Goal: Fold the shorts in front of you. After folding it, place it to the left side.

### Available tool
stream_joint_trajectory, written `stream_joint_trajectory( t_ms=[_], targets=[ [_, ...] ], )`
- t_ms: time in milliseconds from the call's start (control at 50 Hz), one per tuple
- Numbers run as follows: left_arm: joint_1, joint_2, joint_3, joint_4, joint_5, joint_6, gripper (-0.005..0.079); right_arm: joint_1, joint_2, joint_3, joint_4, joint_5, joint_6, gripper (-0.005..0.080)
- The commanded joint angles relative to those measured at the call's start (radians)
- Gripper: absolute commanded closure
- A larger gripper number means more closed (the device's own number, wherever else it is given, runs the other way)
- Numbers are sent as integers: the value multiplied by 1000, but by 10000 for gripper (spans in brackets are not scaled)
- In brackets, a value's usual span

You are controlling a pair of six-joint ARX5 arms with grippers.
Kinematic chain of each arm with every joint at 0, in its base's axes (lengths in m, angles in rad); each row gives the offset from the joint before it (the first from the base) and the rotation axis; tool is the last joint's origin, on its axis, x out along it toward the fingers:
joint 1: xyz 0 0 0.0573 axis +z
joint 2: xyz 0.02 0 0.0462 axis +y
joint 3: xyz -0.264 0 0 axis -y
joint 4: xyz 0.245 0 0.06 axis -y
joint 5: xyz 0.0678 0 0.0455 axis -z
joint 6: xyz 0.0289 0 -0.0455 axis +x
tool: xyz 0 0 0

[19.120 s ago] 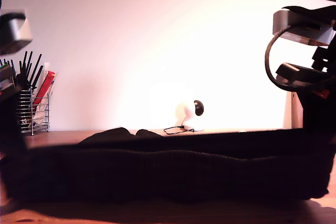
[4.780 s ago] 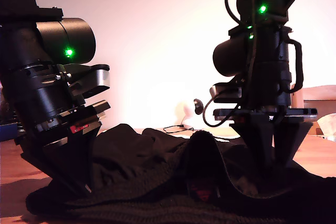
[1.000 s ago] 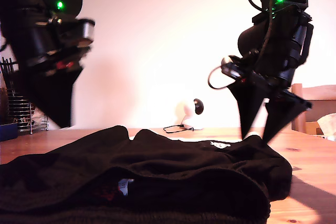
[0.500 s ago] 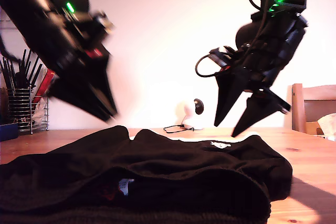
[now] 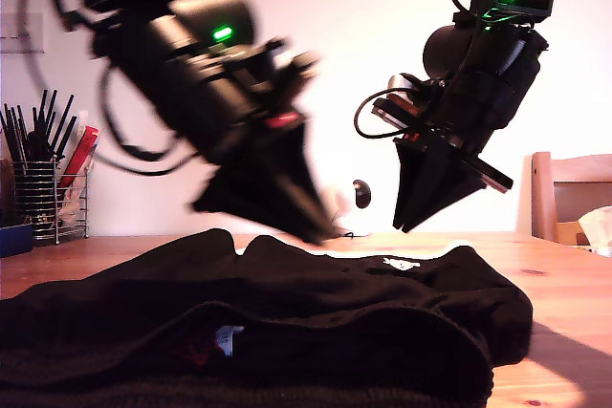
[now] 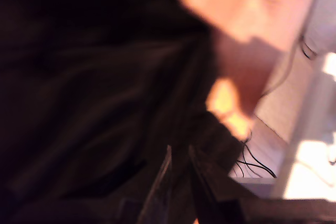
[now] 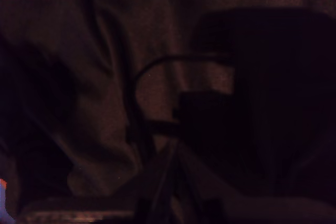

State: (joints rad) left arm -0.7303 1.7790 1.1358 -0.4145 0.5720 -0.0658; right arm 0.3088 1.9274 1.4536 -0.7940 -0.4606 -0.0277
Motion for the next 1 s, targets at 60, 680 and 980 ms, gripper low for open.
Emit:
stream_joint_trajectory(
  t_ms=[60, 680, 980],
  targets=[
    [-42, 83, -12, 6, -70, 2, 733, -11, -19, 11, -2, -1, -6, 765],
    [-155, 132, -12, -127, -151, -26, 762, -28, -19, 13, -53, -1, -33, 765],
    [-126, 116, 20, -254, -91, 32, 761, -34, -19, 13, -24, -1, -32, 765]
  ],
)
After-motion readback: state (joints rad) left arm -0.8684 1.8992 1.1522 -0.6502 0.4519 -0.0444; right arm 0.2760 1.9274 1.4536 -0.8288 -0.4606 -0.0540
